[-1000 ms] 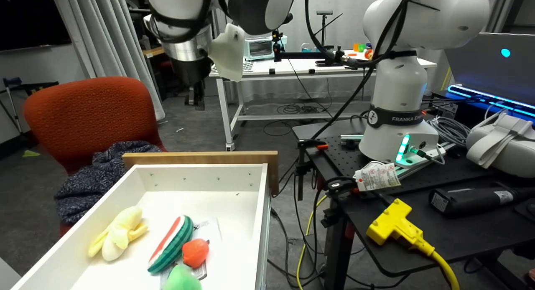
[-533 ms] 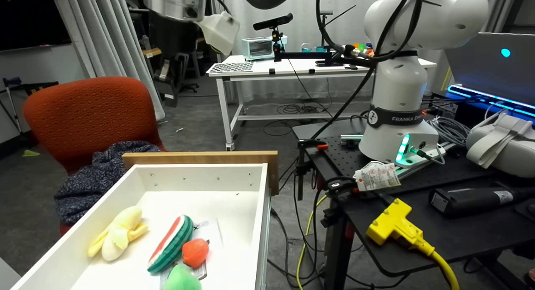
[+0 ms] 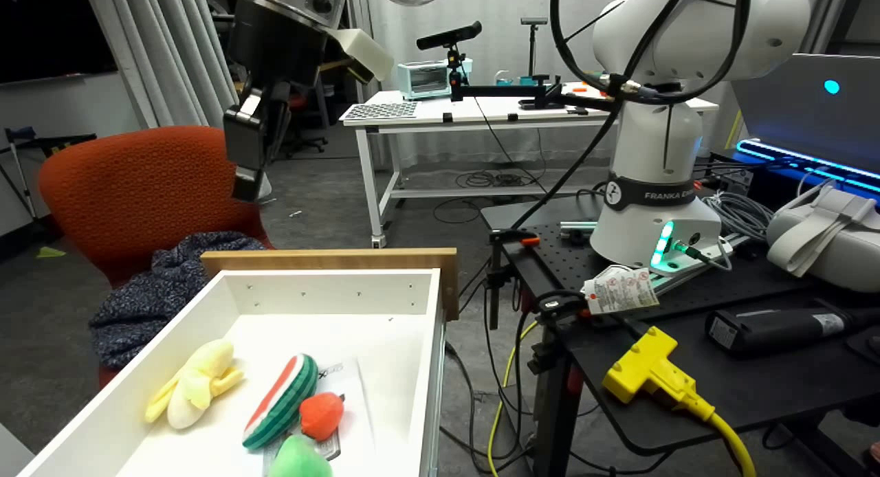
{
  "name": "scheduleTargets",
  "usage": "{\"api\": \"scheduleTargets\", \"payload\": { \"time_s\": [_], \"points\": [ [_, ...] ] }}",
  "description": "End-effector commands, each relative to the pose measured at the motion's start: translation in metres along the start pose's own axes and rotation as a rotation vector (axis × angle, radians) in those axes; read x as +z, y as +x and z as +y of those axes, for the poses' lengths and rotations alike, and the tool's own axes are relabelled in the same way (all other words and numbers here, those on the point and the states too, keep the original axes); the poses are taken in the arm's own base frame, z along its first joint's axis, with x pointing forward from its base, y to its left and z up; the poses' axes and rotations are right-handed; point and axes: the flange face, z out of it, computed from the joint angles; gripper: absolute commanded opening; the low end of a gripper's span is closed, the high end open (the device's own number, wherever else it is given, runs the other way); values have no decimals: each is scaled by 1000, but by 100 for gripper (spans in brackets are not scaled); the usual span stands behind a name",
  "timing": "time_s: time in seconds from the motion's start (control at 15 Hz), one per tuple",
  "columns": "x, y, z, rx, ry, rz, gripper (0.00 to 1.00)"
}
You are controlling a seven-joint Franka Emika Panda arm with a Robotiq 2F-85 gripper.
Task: Open the top drawer of the kitchen unit
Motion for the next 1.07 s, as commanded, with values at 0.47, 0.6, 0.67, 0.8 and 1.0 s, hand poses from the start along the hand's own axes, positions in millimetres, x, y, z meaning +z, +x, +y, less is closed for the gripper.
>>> {"api": "scheduleTargets", "payload": {
  "time_s": [0.47,0.6,0.67,0.8,1.0],
  "points": [
    [-13,0,15,-75,89,-13,57],
    [-12,1,18,-80,84,-15,72],
    [-12,1,20,-81,80,-15,81],
    [-11,1,23,-79,69,-11,95],
    [-11,2,25,-70,64,-7,100]
  ]
}}
